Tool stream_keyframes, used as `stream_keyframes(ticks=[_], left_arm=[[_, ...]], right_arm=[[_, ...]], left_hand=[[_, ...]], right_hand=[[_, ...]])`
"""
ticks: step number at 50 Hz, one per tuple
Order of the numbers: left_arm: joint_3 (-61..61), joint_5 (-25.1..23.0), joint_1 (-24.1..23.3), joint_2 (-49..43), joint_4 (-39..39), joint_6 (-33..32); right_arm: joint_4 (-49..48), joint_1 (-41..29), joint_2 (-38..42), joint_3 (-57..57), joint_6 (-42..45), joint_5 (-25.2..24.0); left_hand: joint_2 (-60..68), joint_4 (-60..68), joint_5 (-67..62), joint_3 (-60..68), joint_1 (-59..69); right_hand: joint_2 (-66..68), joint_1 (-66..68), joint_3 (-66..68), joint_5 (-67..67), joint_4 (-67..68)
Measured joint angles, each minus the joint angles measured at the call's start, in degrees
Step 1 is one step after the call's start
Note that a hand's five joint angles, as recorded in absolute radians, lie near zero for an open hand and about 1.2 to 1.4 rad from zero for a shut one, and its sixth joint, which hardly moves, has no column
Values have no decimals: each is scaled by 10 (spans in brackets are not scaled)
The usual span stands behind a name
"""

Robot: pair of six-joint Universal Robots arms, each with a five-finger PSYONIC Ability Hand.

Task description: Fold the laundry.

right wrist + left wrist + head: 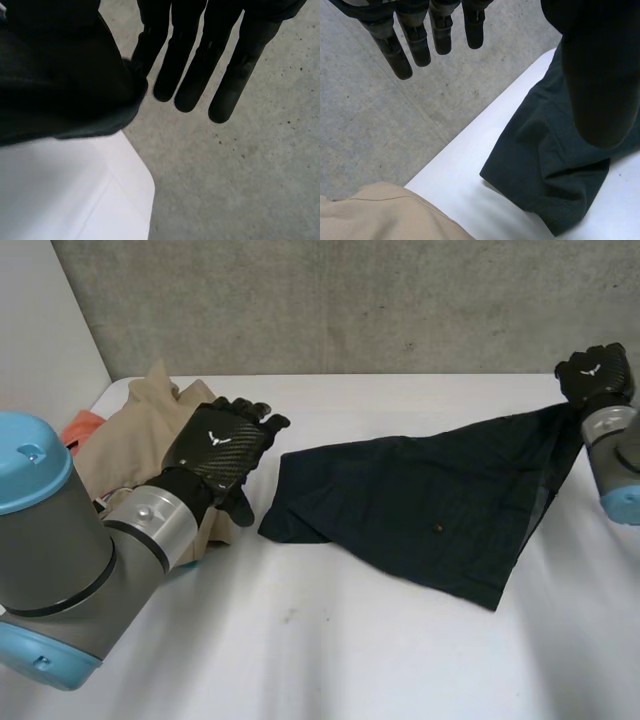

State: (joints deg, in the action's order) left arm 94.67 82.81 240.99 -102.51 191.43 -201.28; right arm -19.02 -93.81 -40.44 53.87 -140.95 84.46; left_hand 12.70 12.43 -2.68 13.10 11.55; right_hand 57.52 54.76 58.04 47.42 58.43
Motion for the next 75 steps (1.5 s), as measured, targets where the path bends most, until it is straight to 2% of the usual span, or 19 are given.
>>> stream_keyframes(ticks=[2, 5, 10, 17, 22, 27, 32, 39, 42, 43, 44, 47, 48, 52, 55, 59, 64, 68, 75], left_arm=[[-3, 0, 0, -6, 0, 0], [-13, 1, -1, -23, 0, -1], [-37, 1, -1, -64, 0, -4], [-107, -4, 3, -161, -9, -8], [-163, -22, 4, -226, -28, -9], [-200, -37, 2, -271, -40, -9], [-233, -43, -1, -314, -47, -10], [-250, -40, -7, -335, -49, -11], [-252, -39, -10, -338, -47, -11], [-252, -38, -13, -339, -46, -11], [-252, -38, -14, -340, -45, -11], [-253, -37, -17, -340, -44, -11], [-253, -37, -18, -340, -44, -11], [-254, -37, -22, -341, -43, -11], [-254, -34, -24, -341, -43, -11], [-256, -13, -26, -330, -44, -11], [-258, 35, -30, -255, -40, -11], [-259, 63, -32, -139, -19, -9], [-270, 73, -34, 32, 46, -5]], right_arm=[[-3, -9, 18, -19, -12, 5], [1, -20, 8, -13, -22, 22], [48, -26, -81, 61, -26, 45], [228, -40, -247, 220, -53, 44], [303, -72, -303, 317, -119, 25], [290, -102, -322, 395, -175, -2], [202, -141, -318, 469, -203, -12], [124, -157, -286, 492, -196, 8], [117, -156, -275, 490, -188, 12], [114, -155, -268, 488, -181, 14], [113, -155, -264, 487, -176, 15], [111, -153, -258, 484, -165, 16], [110, -153, -256, 482, -159, 17], [109, -152, -252, 478, -147, 16], [110, -152, -253, 474, -142, 16], [115, -152, -264, 459, -136, 16], [134, -152, -337, 415, -111, 18], [172, -154, -435, 345, -84, 19], [251, -152, -522, 199, -77, 18]], left_hand=[[0, 0, 0, 0, 0], [0, 0, 0, 0, 0], [0, 0, 0, 0, 0], [2, 2, -2, 1, 1], [33, 38, -37, 28, 50], [69, 73, -72, 64, 82], [120, 124, -123, 116, 137], [300, 298, -292, 295, 314], [371, 368, -361, 360, 381], [461, 465, -456, 455, 466], [487, 488, -477, 477, 483], [487, 488, -477, 477, 483], [547, 552, -538, 539, 517], [556, 559, -541, 549, 517], [556, 559, -541, 549, 517], [556, 559, -541, 549, 517], [557, 560, -541, 549, 519], [557, 562, -541, 550, 520], [558, 562, -541, 550, 527]], right_hand=[[-211, -196, -204, -210, -204], [-424, -399, -421, -420, -424], [-454, -418, -460, -448, -465], [-454, -418, -460, -448, -465], [-454, -418, -460, -448, -465], [-454, -418, -460, -448, -465], [-419, -397, -422, -412, -426], [-351, -314, -346, -338, -352], [-263, -232, -265, -263, -269], [-179, -150, -185, -181, -190], [-146, -118, -154, -152, -159], [-105, -79, -113, -114, -117], [-48, -32, -55, -62, -58], [84, 72, 77, 70, 77], [92, 81, 92, 86, 98], [92, 81, 92, 87, 99], [92, 81, 92, 91, 99], [92, 81, 92, 93, 100], [92, 81, 96, 95, 102]])
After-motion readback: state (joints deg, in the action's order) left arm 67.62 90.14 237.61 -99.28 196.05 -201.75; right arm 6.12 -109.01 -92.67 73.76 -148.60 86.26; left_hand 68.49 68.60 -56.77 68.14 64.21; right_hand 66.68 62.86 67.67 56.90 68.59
